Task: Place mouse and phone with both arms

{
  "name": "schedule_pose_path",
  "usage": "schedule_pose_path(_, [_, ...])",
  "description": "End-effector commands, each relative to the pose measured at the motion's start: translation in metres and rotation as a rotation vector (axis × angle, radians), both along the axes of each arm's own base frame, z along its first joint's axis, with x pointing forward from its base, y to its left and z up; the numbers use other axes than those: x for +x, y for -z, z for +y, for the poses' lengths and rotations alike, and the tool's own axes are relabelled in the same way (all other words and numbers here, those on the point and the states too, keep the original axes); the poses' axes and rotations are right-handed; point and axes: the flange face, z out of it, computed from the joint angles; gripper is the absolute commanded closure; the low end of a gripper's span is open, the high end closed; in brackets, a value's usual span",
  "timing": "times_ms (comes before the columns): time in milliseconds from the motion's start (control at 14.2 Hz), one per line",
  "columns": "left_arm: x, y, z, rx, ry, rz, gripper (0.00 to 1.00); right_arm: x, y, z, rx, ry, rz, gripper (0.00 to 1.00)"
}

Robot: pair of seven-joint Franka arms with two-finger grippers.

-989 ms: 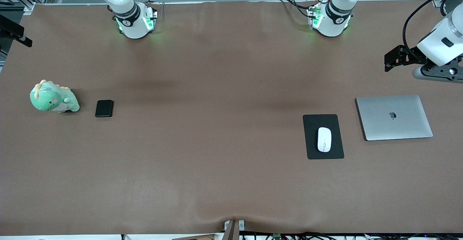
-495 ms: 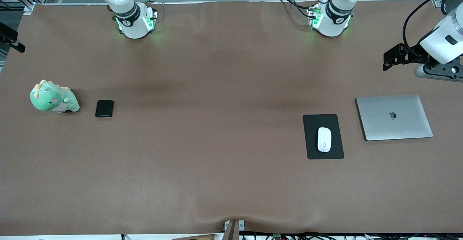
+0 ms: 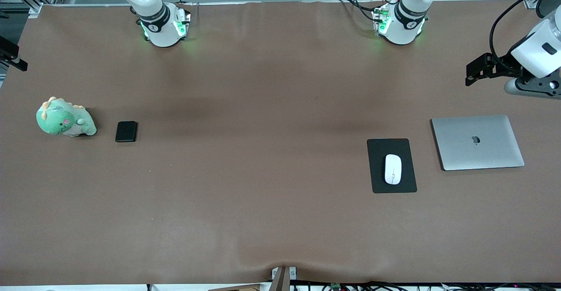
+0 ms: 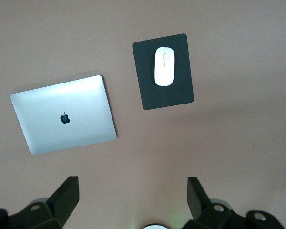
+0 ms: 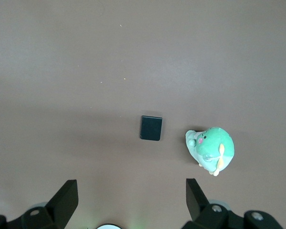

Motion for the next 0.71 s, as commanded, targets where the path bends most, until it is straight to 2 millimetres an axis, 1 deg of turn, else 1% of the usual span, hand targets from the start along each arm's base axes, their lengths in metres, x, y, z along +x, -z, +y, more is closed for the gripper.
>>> schedule_pose_path(0, [-0.003,-0.0077,0.0021,-0.003,-0.003,-0.018,0.0,0.0012,-0.0056,0.0064,-0.017,-0.027,0.002,0.0])
schedule_pose_path(424, [-0.0029,-0.0072,0.0023,-0.002,-0.003,-0.018,0.0,0.0005,-0.0054,0.0073,-0.017,-0.029,0.005,0.0])
schedule_pose_path(636, [-0.0028,-0.0072,0.0029,-0.003,-0.004,-0.018,0.0,-0.004,-0.0019,0.008,-0.01,-0.028,0.046,0.0])
